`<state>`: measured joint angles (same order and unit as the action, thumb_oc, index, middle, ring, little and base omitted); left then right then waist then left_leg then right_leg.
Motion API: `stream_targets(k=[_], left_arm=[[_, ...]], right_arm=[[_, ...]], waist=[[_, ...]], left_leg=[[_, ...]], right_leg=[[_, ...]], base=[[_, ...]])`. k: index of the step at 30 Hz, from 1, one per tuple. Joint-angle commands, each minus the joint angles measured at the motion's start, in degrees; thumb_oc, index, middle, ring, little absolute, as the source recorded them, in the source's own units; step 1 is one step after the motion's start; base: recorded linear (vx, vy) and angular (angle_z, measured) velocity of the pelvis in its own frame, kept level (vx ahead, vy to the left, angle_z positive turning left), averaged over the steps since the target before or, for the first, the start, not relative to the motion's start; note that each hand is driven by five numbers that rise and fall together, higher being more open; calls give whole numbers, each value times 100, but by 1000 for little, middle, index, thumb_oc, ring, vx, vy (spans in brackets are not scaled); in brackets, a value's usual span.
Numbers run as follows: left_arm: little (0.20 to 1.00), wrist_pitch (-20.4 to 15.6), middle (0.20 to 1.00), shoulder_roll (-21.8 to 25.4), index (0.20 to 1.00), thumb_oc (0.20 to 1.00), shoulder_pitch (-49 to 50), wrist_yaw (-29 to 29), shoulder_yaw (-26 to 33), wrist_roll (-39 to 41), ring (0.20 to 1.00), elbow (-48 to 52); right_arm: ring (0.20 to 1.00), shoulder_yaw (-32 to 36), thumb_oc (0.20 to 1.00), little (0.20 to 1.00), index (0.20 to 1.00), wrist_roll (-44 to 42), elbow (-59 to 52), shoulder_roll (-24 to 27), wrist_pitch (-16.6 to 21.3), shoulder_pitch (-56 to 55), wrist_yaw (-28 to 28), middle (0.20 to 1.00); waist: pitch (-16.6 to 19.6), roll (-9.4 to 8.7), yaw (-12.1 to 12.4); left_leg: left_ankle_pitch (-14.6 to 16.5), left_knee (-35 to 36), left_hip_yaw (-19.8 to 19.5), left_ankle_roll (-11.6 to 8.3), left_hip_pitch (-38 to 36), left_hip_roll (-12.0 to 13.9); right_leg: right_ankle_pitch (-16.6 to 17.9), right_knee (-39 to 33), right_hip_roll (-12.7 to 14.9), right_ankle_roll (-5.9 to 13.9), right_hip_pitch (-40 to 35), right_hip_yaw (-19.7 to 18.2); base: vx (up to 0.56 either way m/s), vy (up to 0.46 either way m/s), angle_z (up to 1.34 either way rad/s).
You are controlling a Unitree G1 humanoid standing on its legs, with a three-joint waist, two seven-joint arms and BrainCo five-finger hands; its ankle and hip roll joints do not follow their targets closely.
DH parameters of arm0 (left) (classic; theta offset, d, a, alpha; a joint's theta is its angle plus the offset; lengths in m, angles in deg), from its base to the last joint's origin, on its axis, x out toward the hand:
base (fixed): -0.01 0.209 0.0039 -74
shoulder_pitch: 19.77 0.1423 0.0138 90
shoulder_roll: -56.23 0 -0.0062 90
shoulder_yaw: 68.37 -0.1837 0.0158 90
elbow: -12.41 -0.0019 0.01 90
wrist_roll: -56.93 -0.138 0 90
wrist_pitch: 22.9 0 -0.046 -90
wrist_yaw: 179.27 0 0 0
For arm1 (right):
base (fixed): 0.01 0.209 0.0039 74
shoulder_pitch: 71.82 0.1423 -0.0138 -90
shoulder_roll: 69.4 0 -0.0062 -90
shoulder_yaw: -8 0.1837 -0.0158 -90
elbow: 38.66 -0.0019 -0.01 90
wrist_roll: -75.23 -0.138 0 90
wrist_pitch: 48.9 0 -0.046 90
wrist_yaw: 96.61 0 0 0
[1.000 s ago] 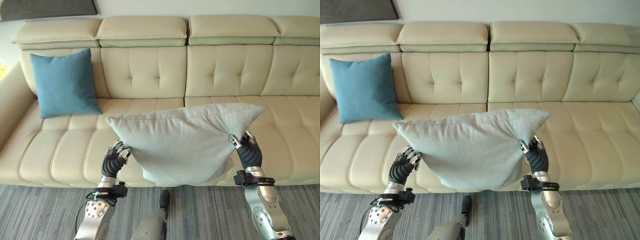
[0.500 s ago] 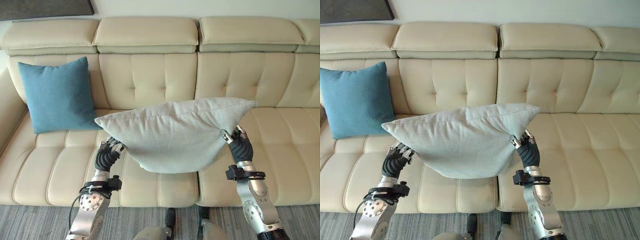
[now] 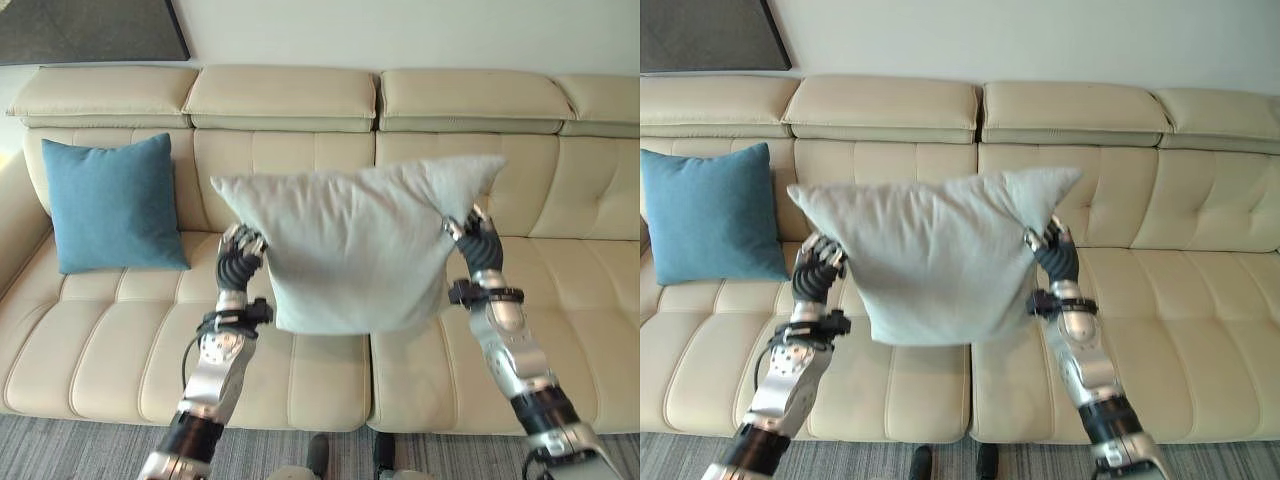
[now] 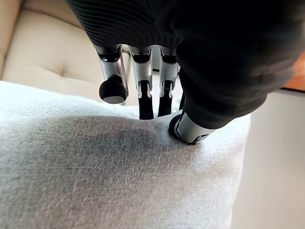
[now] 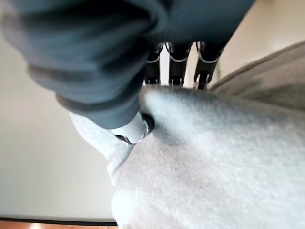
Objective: Pick up all the scattered cushions and arrange them neatly on the sofa.
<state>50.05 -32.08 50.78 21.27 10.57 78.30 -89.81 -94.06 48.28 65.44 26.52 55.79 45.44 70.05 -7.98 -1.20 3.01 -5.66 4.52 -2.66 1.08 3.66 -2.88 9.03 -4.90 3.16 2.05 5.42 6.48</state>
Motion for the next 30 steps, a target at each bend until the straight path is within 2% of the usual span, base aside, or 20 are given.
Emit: stream_targets(k=[1,2,5,9,12,16,17,18,19,20,21,22,23,24,25,26,27,30], left_arm=[[200,-630,200,291,200,200,-1570,381,-683,-236,200,-273],[200,-648,200,426,200,200,-2352,542,-926,-99,200,-867],[200,-660,200,727,200,200,-3668,544,-1289,303,200,-2126],[200,-555,200,1050,200,200,-4700,398,-1542,631,200,-3111],[200,-480,200,1079,200,200,-5235,308,-1663,755,200,-3586],[200,-298,200,989,200,200,-6240,245,-2013,898,200,-4632],[200,-279,200,956,200,200,-6409,223,-2082,931,200,-4795],[200,-223,200,915,200,200,-6633,166,-2167,1019,200,-5027],[285,-178,285,913,285,285,-6991,104,-2312,1220,285,-5292],[391,-150,391,952,391,391,-7187,45,-2399,1330,391,-5437],[551,-102,551,979,551,551,-7341,-21,-2478,1458,551,-5586],[614,-52,614,994,614,614,-7491,-67,-2550,1550,614,-5689],[1000,12,1000,1102,1000,1000,-7794,-211,-2685,1758,1000,-5859],[1000,34,1000,1162,1000,1000,-7876,-288,-2735,1853,1000,-5931],[1000,71,1000,1223,1000,1000,-7995,-387,-2769,2003,1000,-6012],[1000,84,1000,1300,1000,1000,-8072,-470,-2788,2138,1000,-6068],[1000,130,1000,1417,1000,1000,-8132,-576,-2663,2627,1000,-6146],[1000,184,1000,1478,1000,1000,-8112,-630,-2468,3126,1000,-6223]], right_arm=[[200,-572,200,200,200,218,-209,-138,645,1166,-228,200],[200,-713,200,200,200,198,150,6,635,1862,-440,200],[200,-904,200,200,200,28,1040,268,661,3048,-759,200],[200,-1105,200,200,200,-37,1794,534,596,4017,-1025,200],[200,-1182,200,200,200,-87,2303,654,559,4556,-1172,200],[200,-1888,200,200,200,-55,3851,736,174,5553,-1310,200],[200,-2018,200,200,200,-97,4097,746,102,5707,-1278,200],[200,-2244,200,200,200,-60,4377,795,-30,5949,-1220,200],[200,-2644,200,200,200,-32,4797,826,-206,6290,-1126,200],[200,-2868,200,200,200,-42,5035,848,-275,6525,-1085,200],[200,-3028,200,200,200,-81,5204,882,-334,6696,-1049,200],[200,-3137,200,200,200,-144,5320,876,-386,6814,-1027,200],[200,-3379,200,200,200,-233,5514,903,-501,7138,-969,200],[476,-3494,476,476,476,-242,5587,946,-552,7255,-926,476],[1000,-3634,1000,1000,1000,-221,5701,1004,-631,7413,-871,1000],[1000,-3761,1000,1000,1000,-222,5792,1053,-671,7547,-815,1000],[1000,-3883,1000,1000,1000,-290,5933,1180,-770,7674,-785,1000],[1000,-3802,1000,1000,1000,-415,5980,1352,-854,7636,-860,1000]], waist=[[-153,-132,112],[-356,-135,86],[-633,-101,-40],[-979,-52,-200],[-1053,-14,-289],[-1032,-1,-332],[-1008,4,-331],[-997,-3,-323],[-956,-19,-303],[-972,-25,-290],[-927,-24,-284],[-910,-31,-278],[-838,-54,-249],[-826,-61,-243],[-782,-77,-236],[-781,-84,-234],[-766,-105,-208],[-727,-104,-188]], left_leg=[[406,-114,49,-405,394,341],[363,-348,40,-435,860,348],[364,-1024,3,-489,2001,328],[504,-1698,16,-525,3069,292],[526,-1937,11,-515,3762,296],[418,-1713,15,-510,3916,274],[550,-1636,-2,-532,3800,287],[508,-1542,-13,-537,3752,292],[471,-1455,-27,-549,3713,298],[273,-1393,-14,-536,3763,284],[398,-1299,-41,-569,3629,310],[366,-1221,-44,-581,3590,317],[288,-1066,-42,-605,3473,327],[269,-1012,-40,-614,3415,328],[220,-938,-42,-631,3356,327],[194,-872,-35,-642,3277,331],[-2,-768,-3,-652,3212,314],[-22,-659,14,-665,3085,318]], right_leg=[[-1024,524,320,458,-10,19],[-1012,770,322,441,439,5],[-1068,1433,404,399,1568,8],[-1181,2135,450,370,2694,-78],[-1189,2349,457,398,3366,-130],[-1063,2126,418,445,3556,-141],[-1179,2076,392,478,3470,-168],[-1132,1976,385,486,3429,-159],[-1071,1844,371,497,3384,-144],[-871,1712,382,481,3405,-104],[-959,1625,355,519,3281,-121],[-922,1540,348,529,3225,-106],[-828,1369,335,546,3104,-92],[-794,1310,333,557,3052,-82],[-728,1222,333,571,2979,-63],[-684,1139,323,576,2888,-62],[-474,989,348,569,2793,-3],[-420,830,345,583,2655,20]], base=[[-335,-55,9],[-335,-53,6],[-181,-1,10],[-73,21,3],[-18,7,-3],[22,-7,0],[92,-34,-1],[98,-46,1],[-70,-14,0],[0,0,0],[0,0,0],[115,-41,0],[0,0,0],[0,0,0],[0,0,0],[-58,28,-1],[-51,33,1],[1,16,0]])
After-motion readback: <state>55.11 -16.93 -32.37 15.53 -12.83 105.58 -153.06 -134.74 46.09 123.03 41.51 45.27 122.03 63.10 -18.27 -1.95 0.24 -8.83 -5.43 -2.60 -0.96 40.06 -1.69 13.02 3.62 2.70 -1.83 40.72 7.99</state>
